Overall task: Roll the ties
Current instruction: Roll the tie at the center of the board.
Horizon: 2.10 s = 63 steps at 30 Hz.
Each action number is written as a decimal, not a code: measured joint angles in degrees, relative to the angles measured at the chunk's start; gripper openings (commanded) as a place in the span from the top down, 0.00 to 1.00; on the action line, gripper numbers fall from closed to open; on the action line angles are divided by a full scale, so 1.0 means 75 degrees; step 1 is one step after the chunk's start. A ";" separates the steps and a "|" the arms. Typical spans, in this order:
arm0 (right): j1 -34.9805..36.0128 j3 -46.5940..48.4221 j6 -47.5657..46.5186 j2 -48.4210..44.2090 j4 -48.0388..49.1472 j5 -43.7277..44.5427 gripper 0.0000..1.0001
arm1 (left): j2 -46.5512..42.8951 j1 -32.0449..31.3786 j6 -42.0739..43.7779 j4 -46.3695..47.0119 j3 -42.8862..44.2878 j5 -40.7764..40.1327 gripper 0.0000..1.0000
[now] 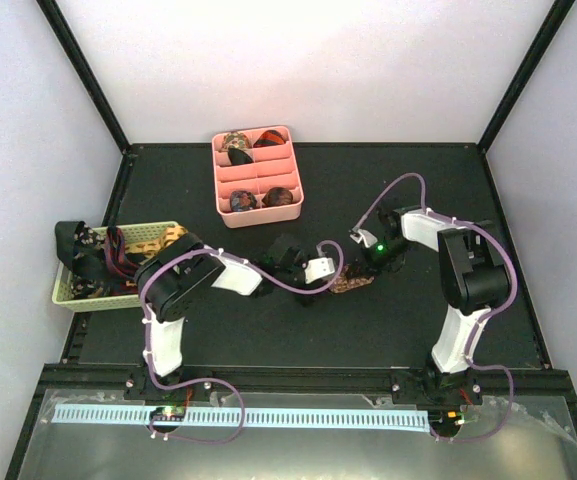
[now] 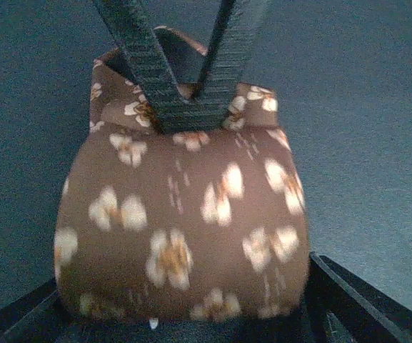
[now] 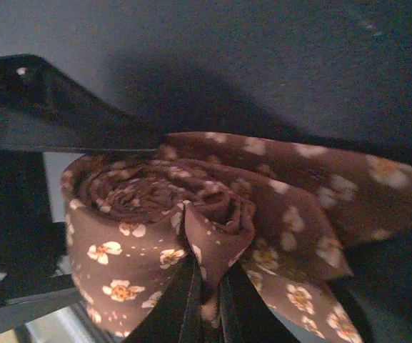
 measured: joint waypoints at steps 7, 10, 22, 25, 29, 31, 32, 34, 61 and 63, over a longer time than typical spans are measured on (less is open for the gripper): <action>0.0000 -0.0012 0.0050 -0.0020 0.0204 0.0825 0.98 | -0.0157 0.0044 -0.0321 0.0574 -0.0379 0.0379 0.17; 0.0006 0.0020 0.0154 0.0029 0.0227 0.0901 0.98 | -0.0108 0.0038 -0.0580 0.0868 -0.0321 0.0481 0.17; 0.0003 0.0303 0.0341 0.0382 0.0216 0.0685 0.98 | 0.0799 -0.0291 -0.1775 0.1469 0.0702 0.0096 0.32; -0.0003 0.0303 0.0376 0.0396 0.0207 0.0676 0.99 | 0.0970 -0.0358 -0.1955 0.1475 0.0886 -0.0152 0.50; -0.0006 0.0303 0.0434 0.0396 0.0210 0.0673 0.97 | 0.1017 -0.0361 -0.1993 0.1373 0.0956 -0.0376 0.53; -0.0035 0.0303 0.0440 0.0393 0.0201 0.0650 0.95 | 0.0991 -0.0367 -0.1891 0.1309 0.0950 -0.0431 0.54; -0.0061 0.0303 0.0440 0.0393 0.0198 0.0629 0.93 | 0.0962 -0.0376 -0.1810 0.1288 0.0924 -0.0463 0.55; -0.0090 0.0303 0.0420 0.0391 0.0172 0.0568 0.80 | 0.0892 -0.0376 -0.1635 0.1282 0.0822 -0.0542 0.57; -0.0845 0.1151 -0.0303 0.0659 -0.0627 0.0941 0.46 | 0.0560 -0.0373 -0.0373 -0.0029 0.0953 -0.0551 0.59; -0.0796 0.1105 -0.0423 0.0769 -0.0746 0.0481 0.48 | 0.0560 -0.0373 -0.0367 -0.0055 0.0968 -0.0548 0.59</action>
